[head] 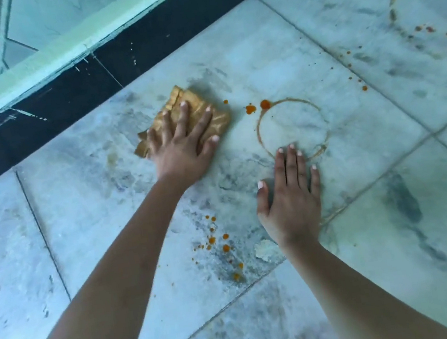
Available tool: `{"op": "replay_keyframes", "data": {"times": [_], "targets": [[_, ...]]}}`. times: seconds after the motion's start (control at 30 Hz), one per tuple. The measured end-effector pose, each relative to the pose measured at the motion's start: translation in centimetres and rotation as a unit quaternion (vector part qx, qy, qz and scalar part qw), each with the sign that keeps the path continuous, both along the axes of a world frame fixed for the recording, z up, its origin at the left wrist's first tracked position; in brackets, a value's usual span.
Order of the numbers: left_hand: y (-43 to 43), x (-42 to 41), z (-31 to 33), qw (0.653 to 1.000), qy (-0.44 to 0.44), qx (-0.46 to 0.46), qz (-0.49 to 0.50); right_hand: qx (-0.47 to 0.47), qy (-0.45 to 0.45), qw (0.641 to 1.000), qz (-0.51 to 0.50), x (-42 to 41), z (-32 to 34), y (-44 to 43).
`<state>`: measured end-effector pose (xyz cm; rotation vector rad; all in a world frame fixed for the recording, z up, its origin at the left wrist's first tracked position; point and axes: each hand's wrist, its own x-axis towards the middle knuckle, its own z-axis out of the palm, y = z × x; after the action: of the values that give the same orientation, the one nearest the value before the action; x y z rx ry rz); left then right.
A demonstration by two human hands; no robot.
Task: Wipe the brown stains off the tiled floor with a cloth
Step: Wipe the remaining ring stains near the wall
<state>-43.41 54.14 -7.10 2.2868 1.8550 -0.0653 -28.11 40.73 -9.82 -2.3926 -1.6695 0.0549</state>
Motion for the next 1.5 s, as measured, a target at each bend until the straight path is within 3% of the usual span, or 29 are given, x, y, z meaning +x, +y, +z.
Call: {"op": "replay_keyframes", "data": {"times": [0.1,0.23,0.37,0.5,0.6,0.73,0.87,0.97,1.1,1.23,1.37,1.5], "targets": [[0.9,-2.7,0.1,0.998,-0.005,-0.01,0.066,0.002,0.002,1.0,0.0,0.0,0.0,0.0],[6.6,0.9,0.8,0.985,-0.04,-0.042,0.163,-0.004,0.006,1.0,0.001,0.0,-0.1,0.1],[5.6,6.2,0.9,0.998,-0.032,-0.046,0.043,-0.007,0.007,1.0,-0.001,-0.1,-0.1,0.1],[-0.5,2.6,0.5,0.998,0.008,-0.014,-0.059,-0.005,0.009,1.0,0.002,-0.1,0.0,0.0],[0.7,-0.8,0.7,0.999,0.009,-0.027,0.027,-0.002,0.008,1.0,0.005,-0.1,-0.2,0.0],[6.1,3.9,1.7,0.989,-0.042,-0.069,0.121,-0.006,0.008,1.0,0.007,0.0,-0.4,0.1],[4.7,10.8,2.0,0.996,-0.035,-0.085,-0.011,0.01,0.047,0.999,-0.001,0.0,0.3,0.3],[-0.6,8.6,1.2,0.993,0.003,-0.063,-0.102,0.056,0.116,0.992,0.01,1.2,1.1,-0.4],[-1.4,2.7,0.9,0.997,0.018,-0.066,-0.04,0.04,0.036,0.997,-0.051,8.9,0.5,-1.8],[3.5,7.3,1.5,0.994,-0.011,-0.085,0.069,-0.014,-0.002,0.999,-0.053,12.4,0.0,-2.0],[2.8,13.1,1.0,0.997,-0.019,-0.074,-0.004,-0.015,0.003,0.999,-0.048,12.4,-0.2,-1.8],[-2.4,10.1,0.4,0.992,0.018,-0.032,-0.124,0.015,0.006,0.998,-0.057,12.3,-0.2,-2.0]]}}
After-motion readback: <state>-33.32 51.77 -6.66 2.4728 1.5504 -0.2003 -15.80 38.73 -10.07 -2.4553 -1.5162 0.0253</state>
